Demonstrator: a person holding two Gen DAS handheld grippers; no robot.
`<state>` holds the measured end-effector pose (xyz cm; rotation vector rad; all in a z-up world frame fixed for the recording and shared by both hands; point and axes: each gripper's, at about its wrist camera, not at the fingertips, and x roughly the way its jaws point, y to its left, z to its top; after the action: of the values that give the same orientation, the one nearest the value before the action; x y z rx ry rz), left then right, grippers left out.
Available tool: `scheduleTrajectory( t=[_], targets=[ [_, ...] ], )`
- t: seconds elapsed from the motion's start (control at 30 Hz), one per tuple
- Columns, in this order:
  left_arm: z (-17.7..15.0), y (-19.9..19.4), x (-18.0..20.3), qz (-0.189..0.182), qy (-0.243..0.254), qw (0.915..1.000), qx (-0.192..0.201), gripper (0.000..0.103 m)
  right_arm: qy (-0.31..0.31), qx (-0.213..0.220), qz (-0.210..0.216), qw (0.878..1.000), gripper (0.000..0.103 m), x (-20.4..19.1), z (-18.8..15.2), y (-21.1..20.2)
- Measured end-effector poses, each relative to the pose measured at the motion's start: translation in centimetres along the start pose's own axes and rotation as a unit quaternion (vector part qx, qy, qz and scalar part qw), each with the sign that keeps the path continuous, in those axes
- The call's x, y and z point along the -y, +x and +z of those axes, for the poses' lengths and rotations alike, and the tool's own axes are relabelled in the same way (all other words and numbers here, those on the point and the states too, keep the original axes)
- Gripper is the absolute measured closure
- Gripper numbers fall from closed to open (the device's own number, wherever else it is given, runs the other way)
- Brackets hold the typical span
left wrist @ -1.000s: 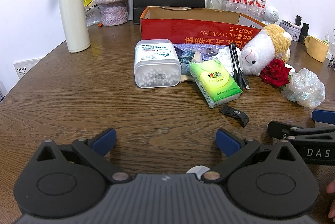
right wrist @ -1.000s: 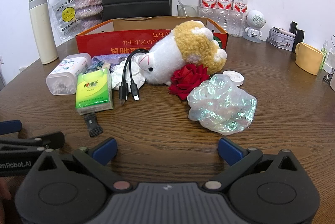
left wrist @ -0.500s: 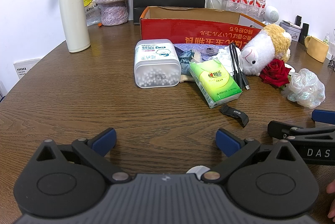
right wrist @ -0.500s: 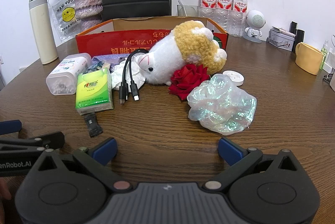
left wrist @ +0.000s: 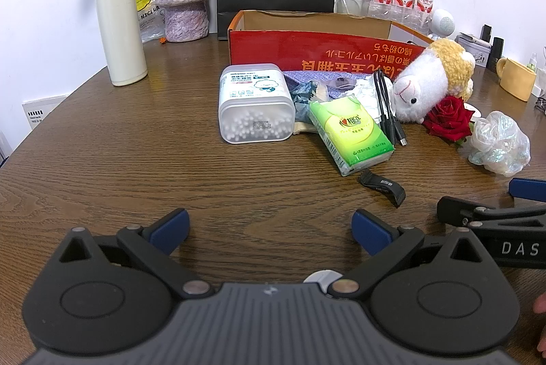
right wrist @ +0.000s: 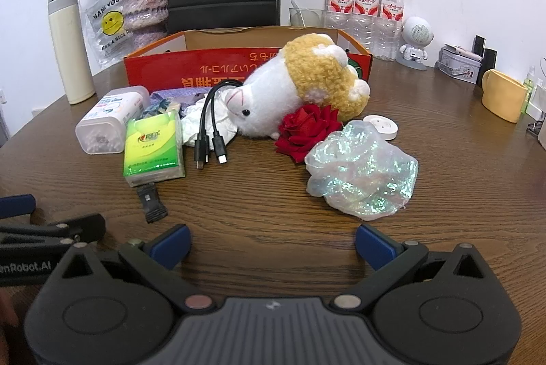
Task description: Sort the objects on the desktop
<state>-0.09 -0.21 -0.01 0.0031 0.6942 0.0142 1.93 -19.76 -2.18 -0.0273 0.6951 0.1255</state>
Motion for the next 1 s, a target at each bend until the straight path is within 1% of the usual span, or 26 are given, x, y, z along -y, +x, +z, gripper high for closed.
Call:
scheduleTrajectory(
  t=[0.23, 0.3, 0.33, 0.37, 0.4, 0.43, 0.47, 0.5, 0.53, 0.6, 0.63, 0.67, 0.7, 0.73, 0.77, 0.8, 0.87, 0.9, 0.93, 1.0],
  targets=[
    [0.0, 0.0, 0.0, 0.000, 0.000, 1.0000, 0.001, 0.000, -0.001, 0.000, -0.002, 1.000, 0.000, -0.1, 0.0, 0.0],
    [-0.1, -0.4, -0.4, -0.014, 0.002, 0.9999, 0.008, 0.000, -0.003, -0.002, 0.004, 1.000, 0.000, 0.1, 0.1, 0.1],
    [-0.4, -1.2, -0.9, -0.022, 0.001, 0.9995, 0.022, 0.000, -0.002, -0.002, 0.005, 1.000, 0.002, 0.1, 0.1, -0.1],
    [-0.5, -2.0, -1.1, -0.021, -0.002, 0.9989, 0.042, 0.000, 0.002, 0.007, 0.008, 1.000, 0.004, 0.3, 0.0, -0.6],
    [-0.9, -3.4, -1.4, -0.024, -0.008, 0.9968, 0.075, 0.000, 0.007, 0.023, 0.014, 1.000, 0.004, 0.6, -0.2, -1.4],
    [-1.3, -4.7, -1.8, -0.034, -0.012, 0.9942, 0.102, 0.000, 0.010, 0.043, 0.019, 0.999, 0.004, 1.0, -0.3, -2.4],
    [-1.5, -5.5, -2.0, -0.048, -0.013, 0.9923, 0.113, 0.000, 0.010, 0.066, 0.026, 0.997, 0.004, 1.4, -0.5, -3.6],
    [-1.8, -6.3, -2.3, -0.072, -0.015, 0.9901, 0.120, 0.000, 0.005, 0.084, 0.034, 0.996, 0.004, 1.7, -0.6, -4.6],
    [-2.0, -6.6, -2.4, -0.085, -0.017, 0.9895, 0.116, 0.000, -0.004, 0.098, 0.040, 0.994, 0.006, 2.0, -0.8, -5.4],
    [-2.1, -7.0, -1.8, -0.096, -0.011, 0.9897, 0.106, 0.000, -0.018, 0.121, 0.046, 0.991, 0.011, 2.6, -1.2, -6.7],
    [-2.2, -7.0, -1.4, -0.101, -0.003, 0.9890, 0.108, 0.003, -0.021, 0.125, 0.045, 0.991, 0.019, 2.9, -1.4, -7.1],
    [-2.3, -6.9, -0.7, -0.105, 0.017, 0.9888, 0.105, 0.006, -0.022, 0.123, 0.045, 0.991, 0.024, 3.2, -1.5, -7.3],
    [-2.3, -6.8, -0.2, -0.099, 0.035, 0.9897, 0.097, 0.010, -0.020, 0.118, 0.050, 0.991, 0.025, 3.5, -1.5, -7.3],
    [-2.5, -6.7, 0.2, -0.096, 0.050, 0.9896, 0.096, 0.015, -0.017, 0.114, 0.059, 0.992, 0.029, 3.8, -1.4, -7.3],
    [-2.8, -6.5, 0.3, -0.096, 0.053, 0.9897, 0.092, 0.024, -0.015, 0.111, 0.068, 0.991, 0.034, 4.0, -1.3, -7.3],
    [-2.9, -6.1, 0.2, -0.098, 0.049, 0.9909, 0.079, 0.030, -0.016, 0.109, 0.077, 0.991, 0.038, 4.0, -1.2, -7.3],
    [-3.1, -5.2, -0.1, -0.104, 0.029, 0.9932, 0.043, 0.055, -0.022, 0.103, 0.092, 0.990, 0.055, 3.6, -1.1, -7.0],
    [-3.1, -4.9, -0.3, -0.106, 0.021, 0.9937, 0.030, 0.057, -0.028, 0.097, 0.103, 0.990, 0.058, 3.1, -1.0, -6.7],
    [-3.1, -4.7, -0.4, -0.106, 0.020, 0.9938, 0.026, 0.057, -0.035, 0.091, 0.111, 0.989, 0.059, 2.5, -0.9, -6.3],
    [-3.4, -4.4, -0.3, -0.110, 0.033, 0.9930, 0.030, 0.064, -0.065, 0.083, 0.129, 0.986, 0.062, 1.0, -0.5, -5.4]
  ],
)
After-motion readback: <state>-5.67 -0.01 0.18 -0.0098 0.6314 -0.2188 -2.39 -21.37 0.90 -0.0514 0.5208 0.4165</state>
